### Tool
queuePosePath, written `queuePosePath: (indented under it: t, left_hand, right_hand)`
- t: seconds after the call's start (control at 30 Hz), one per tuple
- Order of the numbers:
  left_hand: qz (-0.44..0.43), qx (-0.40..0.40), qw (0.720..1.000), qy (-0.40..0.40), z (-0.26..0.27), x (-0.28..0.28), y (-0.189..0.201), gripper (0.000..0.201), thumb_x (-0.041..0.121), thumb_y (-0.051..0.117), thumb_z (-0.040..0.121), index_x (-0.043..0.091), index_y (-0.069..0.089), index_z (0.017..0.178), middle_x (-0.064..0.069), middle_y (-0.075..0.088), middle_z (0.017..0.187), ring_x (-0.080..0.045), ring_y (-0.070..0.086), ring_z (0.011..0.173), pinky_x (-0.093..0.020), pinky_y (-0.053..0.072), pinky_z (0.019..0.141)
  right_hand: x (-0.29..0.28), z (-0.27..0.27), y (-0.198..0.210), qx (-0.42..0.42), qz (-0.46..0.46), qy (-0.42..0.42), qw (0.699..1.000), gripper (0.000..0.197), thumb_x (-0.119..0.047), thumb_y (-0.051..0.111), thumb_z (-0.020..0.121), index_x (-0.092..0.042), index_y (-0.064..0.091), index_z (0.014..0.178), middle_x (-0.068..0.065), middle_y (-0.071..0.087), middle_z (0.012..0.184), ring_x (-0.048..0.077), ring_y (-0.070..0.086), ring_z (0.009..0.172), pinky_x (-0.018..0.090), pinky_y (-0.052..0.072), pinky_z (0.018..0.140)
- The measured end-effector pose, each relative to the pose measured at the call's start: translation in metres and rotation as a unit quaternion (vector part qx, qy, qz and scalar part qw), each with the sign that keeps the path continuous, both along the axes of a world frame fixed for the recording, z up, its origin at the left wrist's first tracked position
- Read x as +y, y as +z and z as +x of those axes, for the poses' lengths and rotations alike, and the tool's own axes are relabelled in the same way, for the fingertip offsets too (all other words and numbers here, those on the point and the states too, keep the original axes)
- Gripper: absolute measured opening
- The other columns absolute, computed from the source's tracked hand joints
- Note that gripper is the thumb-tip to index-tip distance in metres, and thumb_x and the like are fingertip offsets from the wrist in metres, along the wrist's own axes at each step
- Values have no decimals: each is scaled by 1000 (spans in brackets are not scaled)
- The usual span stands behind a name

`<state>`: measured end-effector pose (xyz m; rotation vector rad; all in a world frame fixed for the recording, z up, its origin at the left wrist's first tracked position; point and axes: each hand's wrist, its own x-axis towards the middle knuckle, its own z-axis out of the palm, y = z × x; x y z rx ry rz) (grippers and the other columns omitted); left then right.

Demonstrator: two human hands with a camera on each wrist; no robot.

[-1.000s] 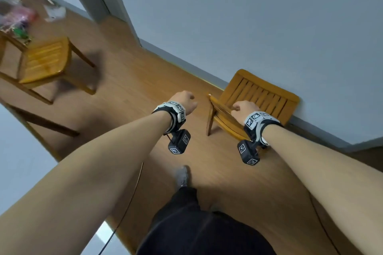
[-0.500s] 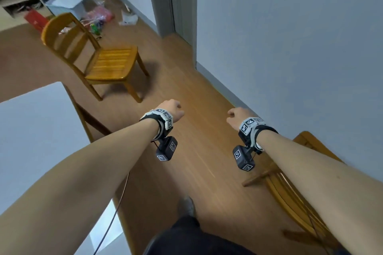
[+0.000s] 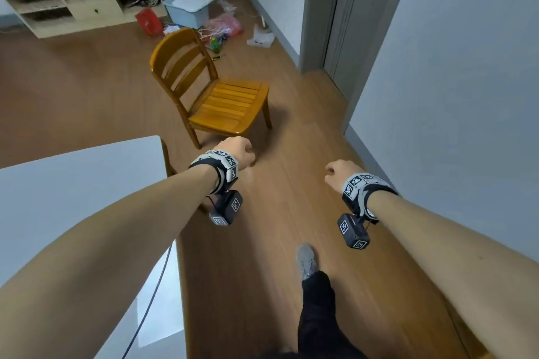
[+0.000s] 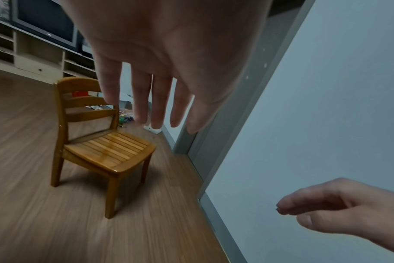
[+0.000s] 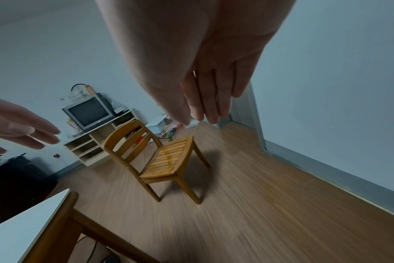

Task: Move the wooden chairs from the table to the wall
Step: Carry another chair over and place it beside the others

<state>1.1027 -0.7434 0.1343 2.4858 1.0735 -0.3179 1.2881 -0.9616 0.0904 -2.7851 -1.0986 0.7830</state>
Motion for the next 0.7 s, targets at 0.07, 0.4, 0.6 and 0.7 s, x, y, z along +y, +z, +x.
queuePosePath:
  t: [0.07, 0.4, 0.6, 0.7]
  left_hand:
    - [3, 0, 1000, 17, 15, 39, -3, 44, 34, 54, 90, 21, 63, 131, -7, 65, 126, -30, 62, 110, -37, 51, 88]
    - [5, -4, 991, 137, 69, 239, 4, 42, 34, 53, 91, 20, 62, 129, -9, 65, 125, -30, 62, 108, -36, 49, 80]
    - [13, 12, 983, 181, 56, 363, 4, 43, 33, 53, 94, 17, 58, 134, -8, 65, 125, -29, 63, 109, -39, 52, 88]
    - [9, 16, 979, 202, 49, 437, -6, 41, 32, 54, 95, 15, 60, 132, -8, 66, 122, -29, 64, 106, -38, 53, 85]
  right_hand:
    - [52, 25, -2, 0, 2, 21, 1000, 45, -22, 51, 95, -21, 58, 140, 7, 64, 134, 28, 66, 109, 36, 55, 90]
    - [330, 109, 4, -4, 9, 153, 988, 42, -27, 55, 98, -22, 59, 139, 9, 63, 134, 31, 63, 113, 38, 53, 92]
    - [481, 110, -1, 9, -4, 224, 975, 43, -27, 54, 100, -23, 54, 143, 7, 60, 138, 28, 63, 113, 36, 53, 87]
    - [560, 104, -7, 1, -10, 242, 970, 45, -26, 53, 99, -23, 53, 144, 6, 58, 141, 28, 61, 117, 36, 53, 90]
